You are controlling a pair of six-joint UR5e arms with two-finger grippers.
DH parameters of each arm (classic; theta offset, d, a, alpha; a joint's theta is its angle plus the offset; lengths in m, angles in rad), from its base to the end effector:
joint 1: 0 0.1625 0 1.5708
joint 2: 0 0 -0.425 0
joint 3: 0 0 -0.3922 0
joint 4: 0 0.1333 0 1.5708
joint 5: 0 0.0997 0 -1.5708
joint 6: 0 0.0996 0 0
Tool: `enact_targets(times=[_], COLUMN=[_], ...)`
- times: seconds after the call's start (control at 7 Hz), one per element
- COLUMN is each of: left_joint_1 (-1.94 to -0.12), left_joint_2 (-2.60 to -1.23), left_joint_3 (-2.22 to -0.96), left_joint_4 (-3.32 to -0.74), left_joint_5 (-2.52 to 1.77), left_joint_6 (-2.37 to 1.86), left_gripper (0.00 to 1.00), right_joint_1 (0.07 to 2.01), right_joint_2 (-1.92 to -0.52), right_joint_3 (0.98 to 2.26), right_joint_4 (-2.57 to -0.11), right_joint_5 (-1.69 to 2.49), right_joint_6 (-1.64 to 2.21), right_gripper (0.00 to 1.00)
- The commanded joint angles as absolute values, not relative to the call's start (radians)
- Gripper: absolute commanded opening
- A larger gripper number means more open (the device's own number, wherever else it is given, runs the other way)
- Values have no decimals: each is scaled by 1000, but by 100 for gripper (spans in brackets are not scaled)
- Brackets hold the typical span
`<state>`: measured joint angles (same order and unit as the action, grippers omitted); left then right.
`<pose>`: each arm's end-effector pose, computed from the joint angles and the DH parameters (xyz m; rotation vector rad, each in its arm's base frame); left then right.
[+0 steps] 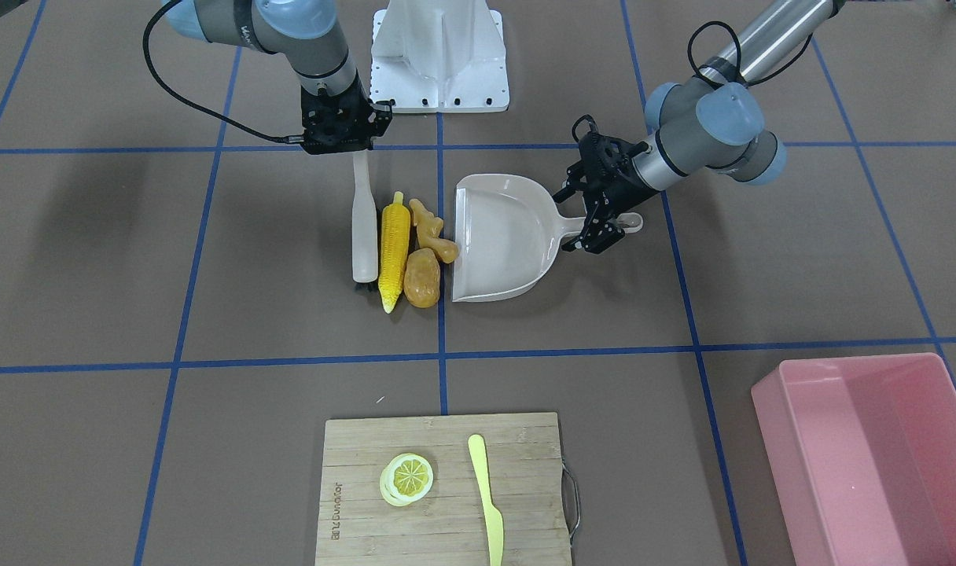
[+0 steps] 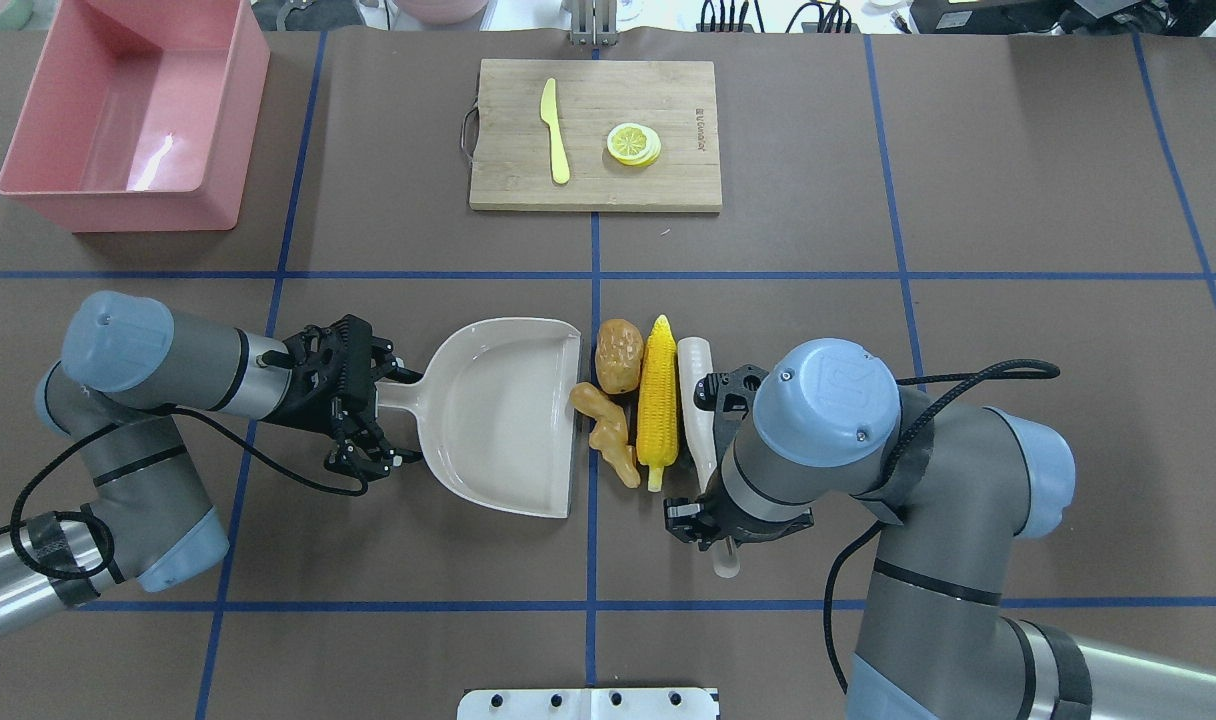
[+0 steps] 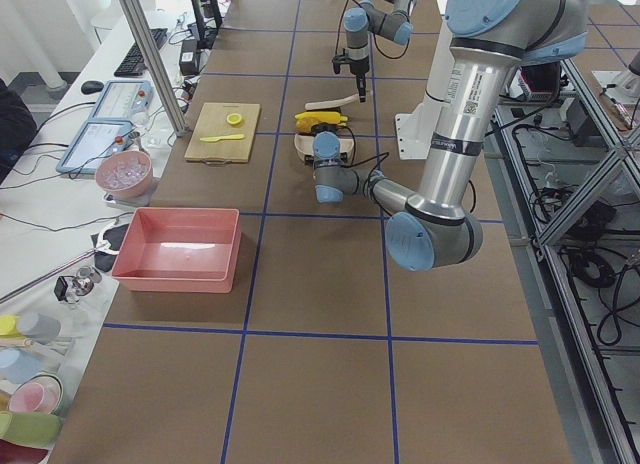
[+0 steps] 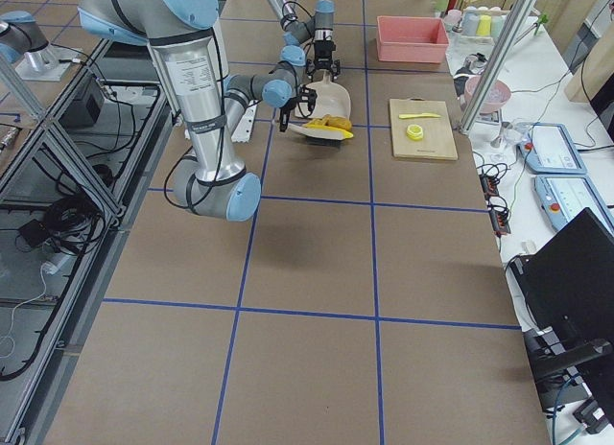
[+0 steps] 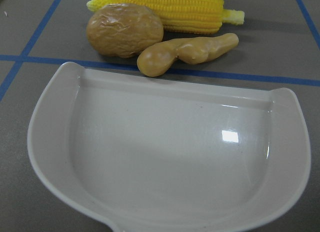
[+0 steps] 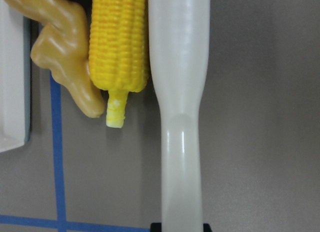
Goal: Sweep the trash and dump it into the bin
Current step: 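Sweep the corn, potato and ginger into the dustpan with the brush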
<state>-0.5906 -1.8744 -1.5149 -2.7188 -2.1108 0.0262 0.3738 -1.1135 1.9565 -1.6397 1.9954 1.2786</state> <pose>0.4599 -0.4072 0.3886 1.0737 1.0962 1.1912 -0.5093 -0.2989 0.2462 -0.1317 -0.8513 -0.0878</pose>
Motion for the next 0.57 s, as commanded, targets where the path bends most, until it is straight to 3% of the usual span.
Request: enact_targets(times=[0.0, 0.43], left_joint_1=[-591, -589], left_joint_2=[-1875, -1875], left_joint_3=[-1517, -1519], left_joint_4=[-2717, -2711], left_joint_5=[-2111, -2105], left_joint_6=[26, 26], left_gripper=[97, 97], right_joint_1=[368, 368], right_joint_2=[-1063, -1004], right_joint_3=[1919, 1884], right_joint_4=[-1644, -1649], right_joint_5=[1980, 1974], right_joint_6=[1279, 1279], right_gripper=[0, 0])
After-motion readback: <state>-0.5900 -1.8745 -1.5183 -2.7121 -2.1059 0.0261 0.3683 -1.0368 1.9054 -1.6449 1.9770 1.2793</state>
